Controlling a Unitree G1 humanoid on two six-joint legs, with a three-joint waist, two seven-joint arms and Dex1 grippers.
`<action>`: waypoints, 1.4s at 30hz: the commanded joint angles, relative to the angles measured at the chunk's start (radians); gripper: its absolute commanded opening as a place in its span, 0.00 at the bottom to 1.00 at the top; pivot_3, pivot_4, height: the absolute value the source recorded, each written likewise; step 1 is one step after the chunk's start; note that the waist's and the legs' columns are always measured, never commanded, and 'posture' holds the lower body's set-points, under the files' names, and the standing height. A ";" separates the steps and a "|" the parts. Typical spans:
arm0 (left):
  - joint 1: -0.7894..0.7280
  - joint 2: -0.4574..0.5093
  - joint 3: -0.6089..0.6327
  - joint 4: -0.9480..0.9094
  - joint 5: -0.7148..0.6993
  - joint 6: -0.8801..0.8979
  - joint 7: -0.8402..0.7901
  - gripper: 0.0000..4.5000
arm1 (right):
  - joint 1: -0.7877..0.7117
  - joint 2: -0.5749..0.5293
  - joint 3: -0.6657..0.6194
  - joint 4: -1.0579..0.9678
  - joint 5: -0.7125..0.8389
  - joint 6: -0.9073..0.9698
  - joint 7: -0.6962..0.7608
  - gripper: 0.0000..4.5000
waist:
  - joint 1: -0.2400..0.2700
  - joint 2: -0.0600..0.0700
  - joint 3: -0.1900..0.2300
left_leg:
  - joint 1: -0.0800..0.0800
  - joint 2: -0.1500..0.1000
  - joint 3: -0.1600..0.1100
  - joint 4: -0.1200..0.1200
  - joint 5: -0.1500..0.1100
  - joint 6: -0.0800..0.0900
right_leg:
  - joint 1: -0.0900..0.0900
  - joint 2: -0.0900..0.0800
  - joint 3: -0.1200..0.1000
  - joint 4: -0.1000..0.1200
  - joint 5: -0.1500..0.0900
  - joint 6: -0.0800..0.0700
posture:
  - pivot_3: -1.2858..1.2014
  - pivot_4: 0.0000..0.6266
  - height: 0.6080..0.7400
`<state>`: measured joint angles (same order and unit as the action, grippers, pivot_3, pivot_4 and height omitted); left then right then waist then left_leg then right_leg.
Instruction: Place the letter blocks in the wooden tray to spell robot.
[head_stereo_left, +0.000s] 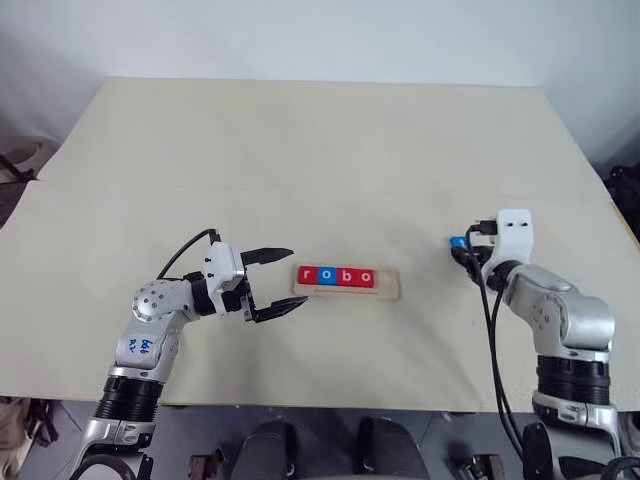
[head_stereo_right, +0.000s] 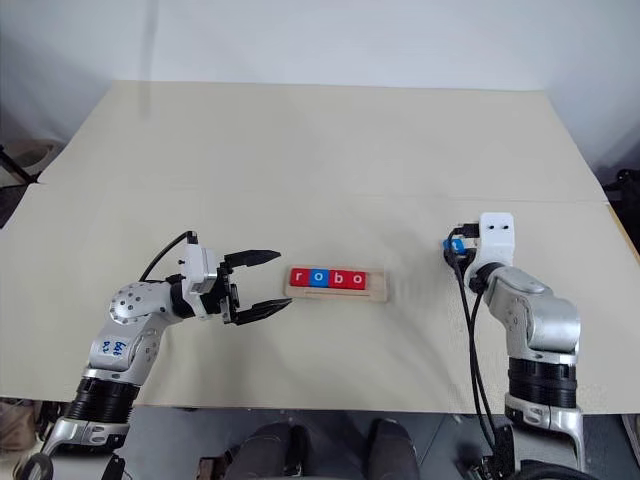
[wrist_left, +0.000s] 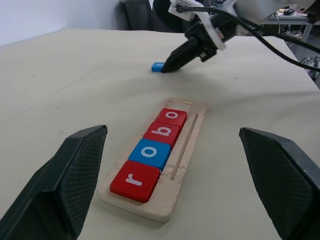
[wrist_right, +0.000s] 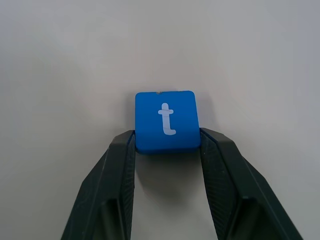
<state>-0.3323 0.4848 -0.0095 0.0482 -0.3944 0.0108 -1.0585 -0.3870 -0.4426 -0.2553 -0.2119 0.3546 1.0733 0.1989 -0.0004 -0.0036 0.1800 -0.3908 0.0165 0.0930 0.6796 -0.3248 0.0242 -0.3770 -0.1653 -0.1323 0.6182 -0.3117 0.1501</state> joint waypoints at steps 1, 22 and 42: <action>-0.016 0.002 0.005 -0.014 -0.010 -0.001 -0.009 1.00 | 0.048 0.007 0.001 -0.156 0.043 0.088 0.005 0.33 | -0.001 0.000 0.000 | 0.000 0.000 0.000 0.000 0.000 0.000 | 0.000 0.000 0.000 0.000 0.000 0.000 | 0.52 0.24 1.00; -0.010 0.010 0.008 -0.062 -0.014 0.046 -0.003 1.00 | 0.132 -0.305 0.030 -0.201 0.154 -0.003 0.444 0.99 | -0.001 0.000 0.000 | 0.000 -0.001 0.000 -0.001 -0.001 0.002 | 0.000 -0.001 0.001 -0.003 0.000 0.000 | 0.52 0.24 1.00; 0.011 0.027 0.031 -0.128 -0.015 0.069 0.043 1.00 | -0.282 -0.395 0.450 0.713 -0.189 -0.912 1.206 0.91 | -0.002 -0.001 0.001 | 0.000 -0.001 0.000 0.002 -0.001 0.002 | 0.002 0.000 -0.001 -0.005 0.001 0.002 | 0.52 0.24 1.00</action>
<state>-0.3322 0.4986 0.0018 -0.0353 -0.3965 0.0775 -1.0239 -0.6498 -0.8382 0.1931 0.4704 0.1862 0.1955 1.3783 -0.0023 -0.0046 0.1807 -0.3910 0.0159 0.0938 0.6812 -0.3258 0.0259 -0.3748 -0.1653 -0.1329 0.6132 -0.3109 0.1517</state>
